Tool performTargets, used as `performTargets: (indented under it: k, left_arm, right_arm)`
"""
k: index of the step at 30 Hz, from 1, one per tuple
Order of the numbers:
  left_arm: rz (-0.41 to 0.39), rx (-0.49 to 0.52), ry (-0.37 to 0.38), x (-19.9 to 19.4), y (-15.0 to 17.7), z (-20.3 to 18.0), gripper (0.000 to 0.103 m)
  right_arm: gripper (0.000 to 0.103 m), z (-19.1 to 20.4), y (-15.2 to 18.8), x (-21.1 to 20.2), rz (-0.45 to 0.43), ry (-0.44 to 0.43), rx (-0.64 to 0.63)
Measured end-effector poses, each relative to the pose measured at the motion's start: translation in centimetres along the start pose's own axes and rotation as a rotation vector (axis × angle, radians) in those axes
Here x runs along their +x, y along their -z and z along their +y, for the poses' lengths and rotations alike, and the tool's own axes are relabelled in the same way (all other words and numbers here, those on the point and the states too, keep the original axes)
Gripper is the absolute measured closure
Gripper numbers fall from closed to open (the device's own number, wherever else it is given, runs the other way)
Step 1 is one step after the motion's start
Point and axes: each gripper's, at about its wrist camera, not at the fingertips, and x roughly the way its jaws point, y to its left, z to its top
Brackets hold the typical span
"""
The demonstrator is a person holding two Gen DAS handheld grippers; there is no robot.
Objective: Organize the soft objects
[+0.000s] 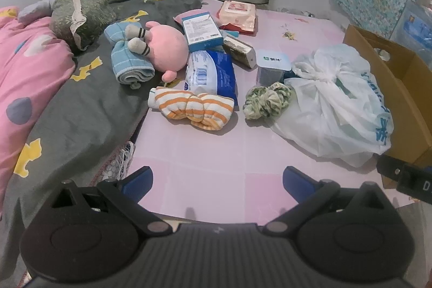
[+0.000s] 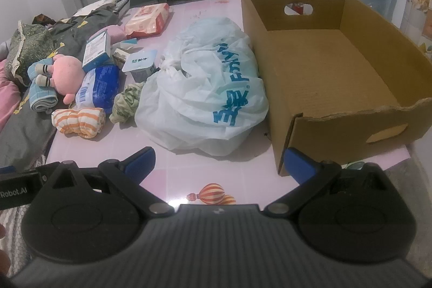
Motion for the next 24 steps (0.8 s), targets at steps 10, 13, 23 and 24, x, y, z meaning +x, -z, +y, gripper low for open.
performTargets:
  k: [10,13,23,24]
  left_arm:
    - [0.001,0.006,-0.006,0.18,0.02,0.21,0.0]
    - [-0.001,0.006,-0.005,0.17,0.03,0.22,0.0]
    - [-0.005,0.009,-0.014,0.06,0.16,0.46,0.0]
    - [-0.007,0.011,-0.017,-0.04,0.18,0.49,0.0]
  right_arm:
    - [0.001,-0.06,-0.08,0.29,0.01,0.004,0.002]
    - [0.001,-0.07,-0.11,0.37,0.016,0.005,0.003]
    - [0.001,-0.08,-0.17,0.13,0.01,-0.001,0.007]
    - [0.001,-0.06,-0.17,0.08,0.009,-0.001,0.006]
